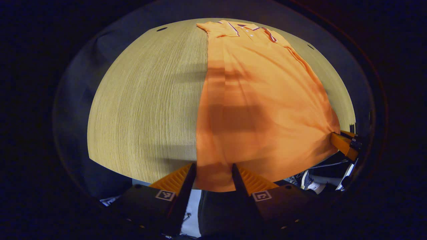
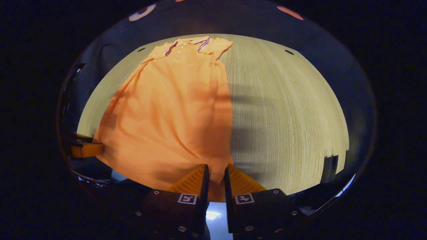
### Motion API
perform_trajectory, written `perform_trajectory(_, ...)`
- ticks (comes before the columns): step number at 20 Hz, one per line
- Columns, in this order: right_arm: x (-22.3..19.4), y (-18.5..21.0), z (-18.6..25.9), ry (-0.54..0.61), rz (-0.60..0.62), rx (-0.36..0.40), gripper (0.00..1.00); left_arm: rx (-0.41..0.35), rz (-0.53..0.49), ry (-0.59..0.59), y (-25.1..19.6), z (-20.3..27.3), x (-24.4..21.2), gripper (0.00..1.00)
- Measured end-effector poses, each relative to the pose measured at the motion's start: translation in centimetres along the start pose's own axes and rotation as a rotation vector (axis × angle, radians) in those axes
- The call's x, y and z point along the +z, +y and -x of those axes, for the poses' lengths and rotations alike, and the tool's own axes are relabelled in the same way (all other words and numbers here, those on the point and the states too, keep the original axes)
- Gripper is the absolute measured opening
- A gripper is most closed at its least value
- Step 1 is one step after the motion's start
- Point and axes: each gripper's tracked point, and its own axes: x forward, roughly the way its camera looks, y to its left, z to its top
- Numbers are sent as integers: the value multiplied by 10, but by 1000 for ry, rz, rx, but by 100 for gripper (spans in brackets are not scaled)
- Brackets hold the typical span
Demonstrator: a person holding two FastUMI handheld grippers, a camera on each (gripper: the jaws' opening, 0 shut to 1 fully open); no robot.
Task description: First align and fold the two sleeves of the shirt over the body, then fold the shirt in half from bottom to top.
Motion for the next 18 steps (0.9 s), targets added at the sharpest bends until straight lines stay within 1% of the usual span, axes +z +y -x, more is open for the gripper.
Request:
perform_trajectory(1, -3, 16, -1, 17, -29, 79, 20, -12, 4, -22, -5, 1, 3, 55)
perform_trajectory(2, -5, 21, 0, 34, -80, 119, 15, -13, 9, -35, -6, -2, 5, 31)
perform_trajectory(3, -3, 23, 0, 27, -154, 161, 9, -15, -8, -44, -8, 2, 4, 6)
perform_trajectory(4, -6, 31, 1, 64, -199, 217, 4, -38, -15, -55, -14, 3, 5, 7)
perform_trajectory(5, -6, 33, 3, 66, -245, 247, 4, -61, -16, -64, -19, 4, 6, 7)
perform_trajectory(7, 8, 39, 10, 40, -321, 340, 4, -55, -27, -100, -17, 13, 18, 7)
perform_trajectory(9, 21, 45, 16, 24, -386, 429, 4, -60, 5, -150, -17, 21, 36, 7)
perform_trajectory(10, 29, 47, 19, 7, -414, 466, 4, -69, 20, -159, -19, 24, 42, 7)
perform_trajectory(12, 44, 48, 25, -24, -457, 528, 4, -64, 34, -188, -14, 32, 54, 7)
perform_trajectory(14, 62, 48, 31, -60, -473, 567, 3, -66, 45, -227, -13, 42, 71, 7)
perform_trajectory(16, 78, 43, 35, -97, -463, 581, 3, -72, 57, -267, -14, 52, 89, 7)
perform_trajectory(18, 101, 43, 44, -137, -466, 615, 3, -73, 60, -293, -14, 59, 107, 7)
